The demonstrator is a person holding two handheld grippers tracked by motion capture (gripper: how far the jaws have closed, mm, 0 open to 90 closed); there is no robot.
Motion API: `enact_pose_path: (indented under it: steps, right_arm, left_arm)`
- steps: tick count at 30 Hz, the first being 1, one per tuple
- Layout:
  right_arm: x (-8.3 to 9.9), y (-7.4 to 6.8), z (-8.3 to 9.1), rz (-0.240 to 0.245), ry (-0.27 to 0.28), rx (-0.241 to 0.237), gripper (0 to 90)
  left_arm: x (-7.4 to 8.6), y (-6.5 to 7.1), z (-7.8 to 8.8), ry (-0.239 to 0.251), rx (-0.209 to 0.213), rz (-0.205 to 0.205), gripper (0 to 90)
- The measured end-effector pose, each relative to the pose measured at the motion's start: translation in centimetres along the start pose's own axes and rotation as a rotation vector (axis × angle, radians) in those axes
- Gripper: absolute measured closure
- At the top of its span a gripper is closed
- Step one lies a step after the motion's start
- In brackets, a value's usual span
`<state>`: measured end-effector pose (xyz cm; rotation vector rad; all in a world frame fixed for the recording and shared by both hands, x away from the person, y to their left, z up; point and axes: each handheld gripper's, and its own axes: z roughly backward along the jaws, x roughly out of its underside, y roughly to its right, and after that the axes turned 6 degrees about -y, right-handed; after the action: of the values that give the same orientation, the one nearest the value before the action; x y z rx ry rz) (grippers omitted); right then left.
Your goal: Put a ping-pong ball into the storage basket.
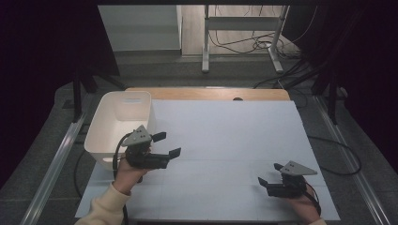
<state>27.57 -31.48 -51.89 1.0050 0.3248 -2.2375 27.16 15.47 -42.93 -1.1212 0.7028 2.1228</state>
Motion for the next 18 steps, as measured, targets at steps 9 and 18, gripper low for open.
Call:
enact_pose_path:
  steps: [9, 18]
  right_arm:
    - [0.0, 0.0, 0.1, 0.004, 0.01, -0.002, 15.6]
    - [0.0, -0.1, 0.1, 0.014, 0.015, -0.01, 15.5]
  left_arm:
    - [2.1, 2.5, -0.8, -0.013, -0.031, -0.086, 18.1]
    - [5.0, 1.5, -1.7, -0.056, -0.037, -0.022, 17.8]
